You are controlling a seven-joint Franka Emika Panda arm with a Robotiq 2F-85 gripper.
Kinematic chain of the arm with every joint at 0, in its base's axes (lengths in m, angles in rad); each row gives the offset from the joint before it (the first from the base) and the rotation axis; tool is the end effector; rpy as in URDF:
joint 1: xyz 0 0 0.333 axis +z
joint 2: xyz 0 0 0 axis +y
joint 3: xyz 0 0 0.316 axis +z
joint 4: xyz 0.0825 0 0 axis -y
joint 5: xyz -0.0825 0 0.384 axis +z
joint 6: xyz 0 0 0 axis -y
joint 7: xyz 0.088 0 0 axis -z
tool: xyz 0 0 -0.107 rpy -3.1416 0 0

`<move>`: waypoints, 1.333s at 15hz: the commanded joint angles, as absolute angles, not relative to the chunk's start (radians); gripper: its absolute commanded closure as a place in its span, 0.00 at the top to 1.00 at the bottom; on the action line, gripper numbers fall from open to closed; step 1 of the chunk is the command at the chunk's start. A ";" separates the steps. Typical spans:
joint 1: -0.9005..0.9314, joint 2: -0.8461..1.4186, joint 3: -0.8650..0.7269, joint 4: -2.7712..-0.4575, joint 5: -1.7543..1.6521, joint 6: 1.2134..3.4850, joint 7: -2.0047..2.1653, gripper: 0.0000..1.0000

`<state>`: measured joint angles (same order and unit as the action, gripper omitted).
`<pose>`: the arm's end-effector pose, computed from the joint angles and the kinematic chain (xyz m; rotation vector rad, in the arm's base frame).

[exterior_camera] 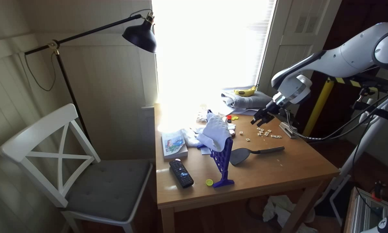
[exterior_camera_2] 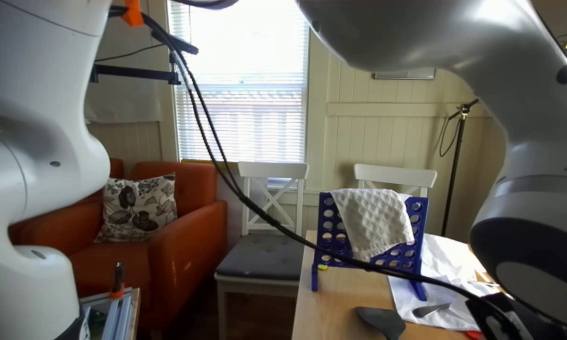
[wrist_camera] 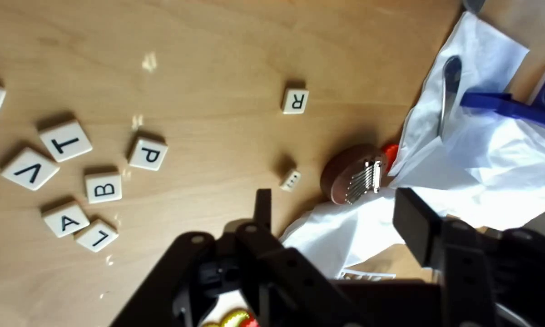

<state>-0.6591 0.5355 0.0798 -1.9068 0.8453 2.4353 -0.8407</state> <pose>0.5275 -0.3455 0.2159 -2.5951 0.5451 -0.4964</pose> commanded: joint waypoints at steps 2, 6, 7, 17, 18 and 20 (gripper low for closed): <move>-0.558 0.531 -0.015 -1.920 0.853 2.482 -0.754 1.00; -0.519 0.548 -0.040 -1.902 0.863 2.504 -0.777 1.00; -0.512 0.558 -0.043 -1.890 0.836 2.489 -0.803 1.00; -0.452 0.632 -0.050 -1.835 0.619 2.598 -0.591 1.00; -0.456 0.631 -0.050 -1.835 0.620 2.598 -0.592 1.00; -0.462 0.629 -0.050 -1.834 0.621 2.597 -0.593 1.00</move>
